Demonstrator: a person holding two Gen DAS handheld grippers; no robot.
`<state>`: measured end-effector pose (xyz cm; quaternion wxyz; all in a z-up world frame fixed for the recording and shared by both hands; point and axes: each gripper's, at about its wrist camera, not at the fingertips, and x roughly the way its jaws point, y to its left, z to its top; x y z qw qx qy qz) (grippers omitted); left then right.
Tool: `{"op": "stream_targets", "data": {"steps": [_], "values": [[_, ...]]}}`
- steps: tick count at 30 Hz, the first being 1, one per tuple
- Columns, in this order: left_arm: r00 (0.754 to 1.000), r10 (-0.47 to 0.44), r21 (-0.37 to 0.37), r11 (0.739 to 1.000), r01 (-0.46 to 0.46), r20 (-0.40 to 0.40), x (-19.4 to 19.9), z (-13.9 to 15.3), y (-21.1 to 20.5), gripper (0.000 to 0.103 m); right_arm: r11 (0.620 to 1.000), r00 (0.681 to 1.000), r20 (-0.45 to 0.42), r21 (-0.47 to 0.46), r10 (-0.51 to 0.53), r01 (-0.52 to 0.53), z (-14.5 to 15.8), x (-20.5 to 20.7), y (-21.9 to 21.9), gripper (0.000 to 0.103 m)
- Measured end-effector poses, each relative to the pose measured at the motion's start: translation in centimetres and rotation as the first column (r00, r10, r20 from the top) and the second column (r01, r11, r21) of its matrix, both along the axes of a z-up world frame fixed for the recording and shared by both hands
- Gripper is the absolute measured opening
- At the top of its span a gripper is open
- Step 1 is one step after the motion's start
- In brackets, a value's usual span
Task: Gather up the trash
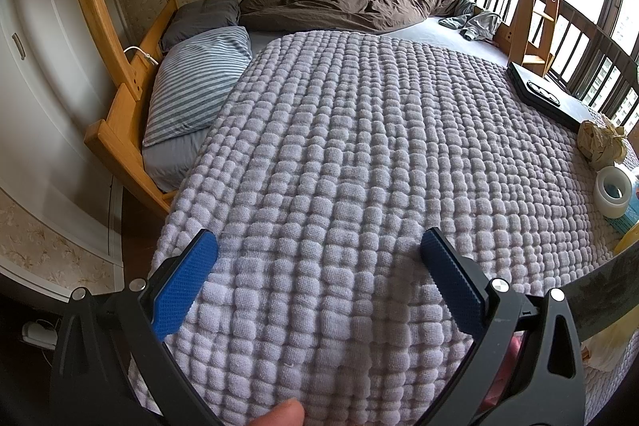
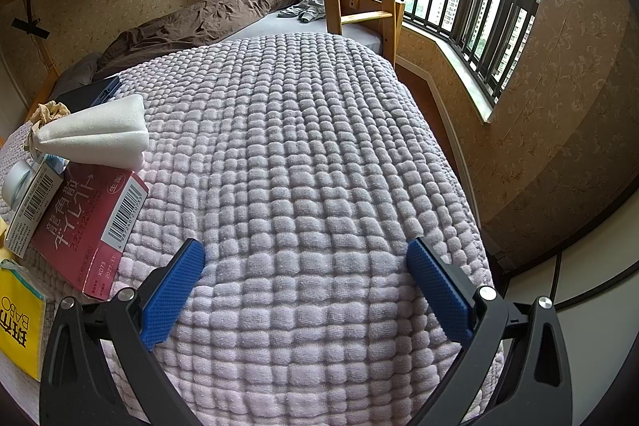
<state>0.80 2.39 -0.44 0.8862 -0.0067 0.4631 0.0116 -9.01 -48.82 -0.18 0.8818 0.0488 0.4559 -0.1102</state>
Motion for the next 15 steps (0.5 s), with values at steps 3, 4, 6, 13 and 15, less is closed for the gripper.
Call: {"op": "stream_targets", "data": {"steps": [3,4,6,13,15], "values": [[1.000,0.000,0.000,1.000,0.000,0.000,0.00,0.00,0.00,0.102,1.000,1.000,0.000,0.000,0.000,0.000,-0.01,0.08,0.03,0.099],[1.000,0.000,0.000,1.000,0.000,0.000,-0.01,0.00,0.03,0.102,1.000,1.000,0.000,0.000,0.000,0.000,-0.01,0.08,0.03,0.099],[1.000,0.000,0.000,1.000,0.000,0.000,-0.01,0.01,0.00,0.102,1.000,1.000,0.000,0.000,0.000,0.000,-0.01,0.07,0.02,0.099],[1.000,0.000,0.000,1.000,0.000,0.000,-0.02,-0.01,0.06,0.102,1.000,1.000,0.000,0.000,0.000,0.000,-0.01,0.07,0.02,0.099],[1.000,0.000,0.000,1.000,0.000,0.000,0.00,0.01,0.02,0.102,1.000,1.000,0.000,0.001,0.000,0.000,-0.01,0.07,0.01,0.099]]}}
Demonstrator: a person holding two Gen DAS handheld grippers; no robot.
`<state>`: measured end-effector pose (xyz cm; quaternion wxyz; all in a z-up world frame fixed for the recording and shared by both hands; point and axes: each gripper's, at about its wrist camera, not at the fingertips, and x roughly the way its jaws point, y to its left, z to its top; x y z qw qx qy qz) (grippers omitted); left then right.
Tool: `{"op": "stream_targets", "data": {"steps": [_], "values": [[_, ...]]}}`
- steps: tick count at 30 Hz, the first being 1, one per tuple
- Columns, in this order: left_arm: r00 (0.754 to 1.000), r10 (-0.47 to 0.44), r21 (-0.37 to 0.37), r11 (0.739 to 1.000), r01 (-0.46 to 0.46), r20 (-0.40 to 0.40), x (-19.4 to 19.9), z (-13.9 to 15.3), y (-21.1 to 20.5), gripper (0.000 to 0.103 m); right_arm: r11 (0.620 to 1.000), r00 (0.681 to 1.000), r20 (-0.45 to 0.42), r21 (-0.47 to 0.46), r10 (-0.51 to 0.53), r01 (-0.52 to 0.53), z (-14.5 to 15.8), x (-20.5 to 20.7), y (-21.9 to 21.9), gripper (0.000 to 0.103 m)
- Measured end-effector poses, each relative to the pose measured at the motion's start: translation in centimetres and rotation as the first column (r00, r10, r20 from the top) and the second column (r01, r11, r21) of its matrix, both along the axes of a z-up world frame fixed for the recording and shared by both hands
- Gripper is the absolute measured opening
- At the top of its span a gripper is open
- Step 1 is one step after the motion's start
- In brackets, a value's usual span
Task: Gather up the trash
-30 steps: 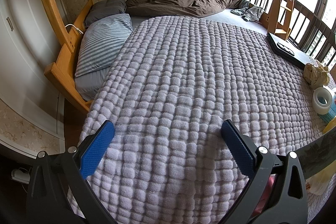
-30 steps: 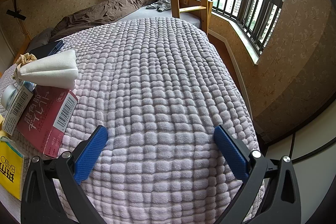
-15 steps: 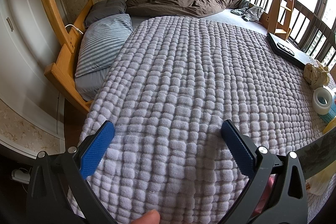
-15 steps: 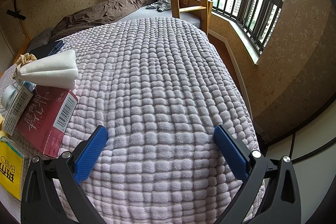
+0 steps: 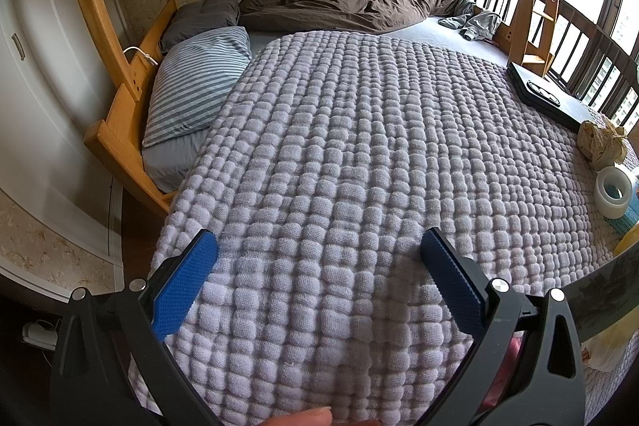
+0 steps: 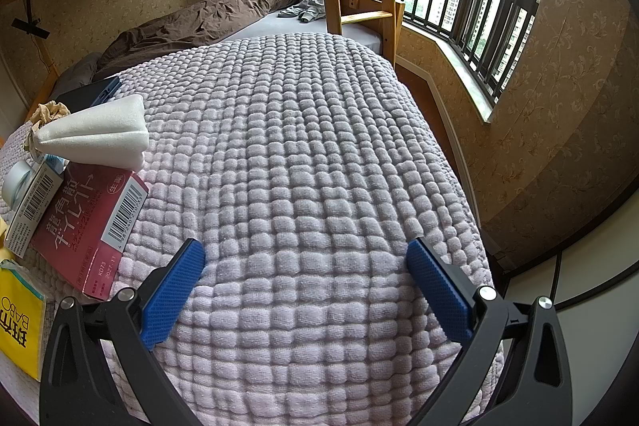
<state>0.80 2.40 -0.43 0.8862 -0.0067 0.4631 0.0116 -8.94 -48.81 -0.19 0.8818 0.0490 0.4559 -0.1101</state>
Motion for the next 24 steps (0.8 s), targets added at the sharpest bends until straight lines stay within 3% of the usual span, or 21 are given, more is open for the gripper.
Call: {"op": "stream_targets", "data": {"steps": [24], "values": [[1.000,0.000,0.000,1.000,0.000,0.000,0.00,0.01,0.00,0.102,1.000,1.000,0.000,0.000,0.000,0.000,0.04,0.08,0.06,0.099]]}}
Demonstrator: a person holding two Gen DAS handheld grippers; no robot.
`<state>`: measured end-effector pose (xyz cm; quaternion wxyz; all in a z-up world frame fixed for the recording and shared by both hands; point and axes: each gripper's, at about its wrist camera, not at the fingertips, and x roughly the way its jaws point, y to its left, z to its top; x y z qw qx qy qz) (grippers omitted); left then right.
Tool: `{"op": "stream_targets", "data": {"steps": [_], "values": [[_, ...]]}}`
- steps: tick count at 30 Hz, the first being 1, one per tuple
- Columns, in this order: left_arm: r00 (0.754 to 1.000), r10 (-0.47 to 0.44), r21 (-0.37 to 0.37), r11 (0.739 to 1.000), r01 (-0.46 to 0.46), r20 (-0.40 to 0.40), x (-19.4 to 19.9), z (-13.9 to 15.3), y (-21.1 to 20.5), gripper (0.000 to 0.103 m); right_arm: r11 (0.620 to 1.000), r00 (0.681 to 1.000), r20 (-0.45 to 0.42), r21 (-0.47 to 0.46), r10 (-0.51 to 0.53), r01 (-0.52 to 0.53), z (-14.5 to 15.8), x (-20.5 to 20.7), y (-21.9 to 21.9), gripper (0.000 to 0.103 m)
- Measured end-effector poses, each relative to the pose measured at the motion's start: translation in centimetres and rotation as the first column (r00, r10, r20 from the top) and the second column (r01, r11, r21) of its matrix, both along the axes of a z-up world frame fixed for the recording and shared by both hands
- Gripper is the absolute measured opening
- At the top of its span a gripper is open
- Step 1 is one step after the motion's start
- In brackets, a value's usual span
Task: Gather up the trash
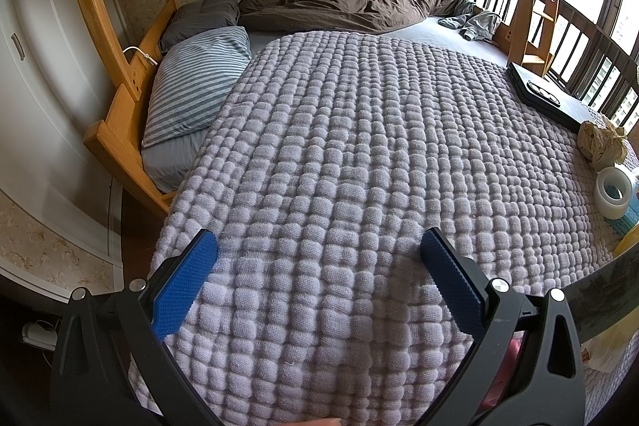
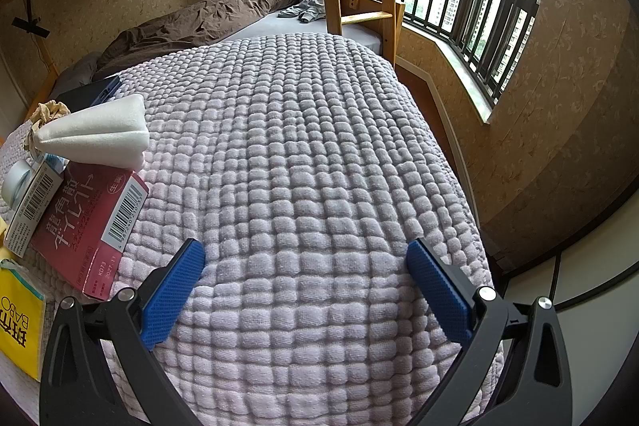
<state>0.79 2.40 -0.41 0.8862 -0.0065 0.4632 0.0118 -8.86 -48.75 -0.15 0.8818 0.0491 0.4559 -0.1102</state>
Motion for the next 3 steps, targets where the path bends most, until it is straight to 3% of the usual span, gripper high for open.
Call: {"op": "stream_targets", "data": {"steps": [3], "values": [[1.000,0.000,0.000,1.000,0.000,0.000,-0.04,-0.03,0.08,0.102,1.000,1.000,0.000,0.000,0.000,0.000,0.01,0.01,0.03,0.099]]}}
